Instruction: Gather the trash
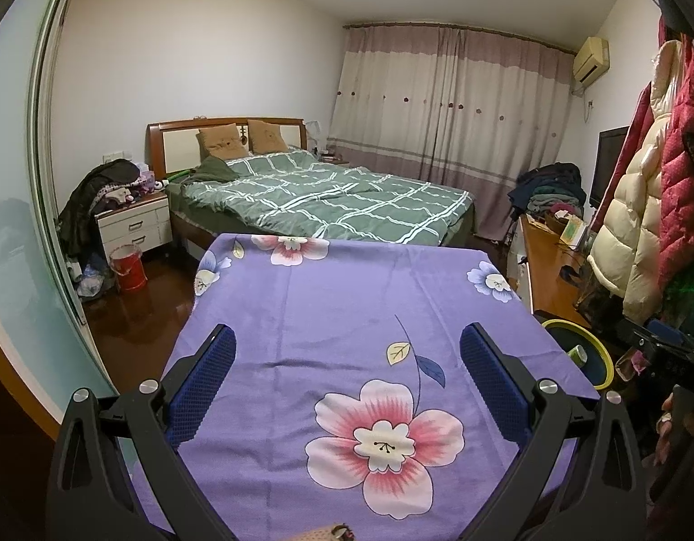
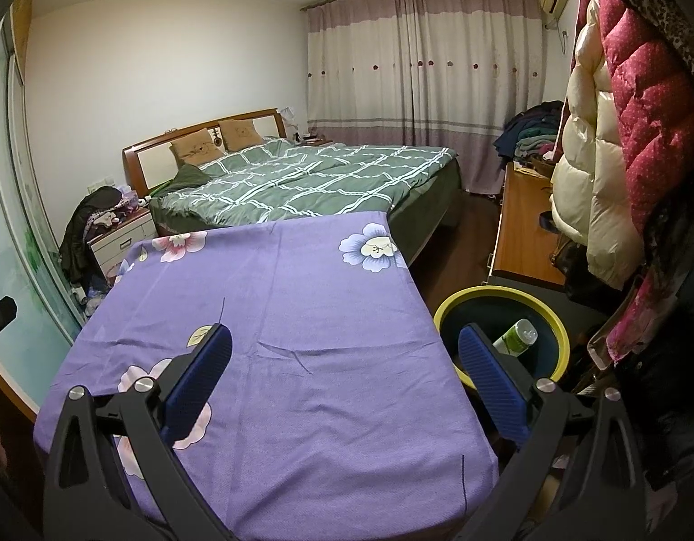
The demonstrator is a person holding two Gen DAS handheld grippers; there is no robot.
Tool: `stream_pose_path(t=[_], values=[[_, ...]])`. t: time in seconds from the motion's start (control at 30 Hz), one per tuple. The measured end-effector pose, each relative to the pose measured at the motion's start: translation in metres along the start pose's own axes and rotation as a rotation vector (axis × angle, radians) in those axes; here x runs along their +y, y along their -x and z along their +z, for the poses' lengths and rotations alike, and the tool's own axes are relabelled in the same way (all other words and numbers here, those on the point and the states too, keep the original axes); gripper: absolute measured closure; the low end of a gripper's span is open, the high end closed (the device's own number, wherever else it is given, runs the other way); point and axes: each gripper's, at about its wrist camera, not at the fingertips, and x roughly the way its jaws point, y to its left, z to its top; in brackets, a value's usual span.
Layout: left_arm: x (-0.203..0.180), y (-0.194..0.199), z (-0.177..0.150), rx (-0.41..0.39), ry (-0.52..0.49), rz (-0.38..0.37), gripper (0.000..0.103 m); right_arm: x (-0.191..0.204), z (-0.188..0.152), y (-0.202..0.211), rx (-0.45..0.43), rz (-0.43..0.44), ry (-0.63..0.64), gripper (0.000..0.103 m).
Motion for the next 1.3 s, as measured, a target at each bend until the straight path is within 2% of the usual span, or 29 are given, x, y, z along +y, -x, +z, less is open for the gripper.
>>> stream_pose_path(t=[0.63, 1.3], values=[[-0.001, -0.013, -0.002, 0.041, -0.005, -0.013, 0.005, -0.004, -0.003, -0.004, 0.005, 0.003, -0.01, 0.007], [0.0, -0.014, -0.003, 0.041, -0.007, -0.007, 0.005, -0.003, -0.003, -0.005, 0.009, 0.001, -0.006, 0.007]])
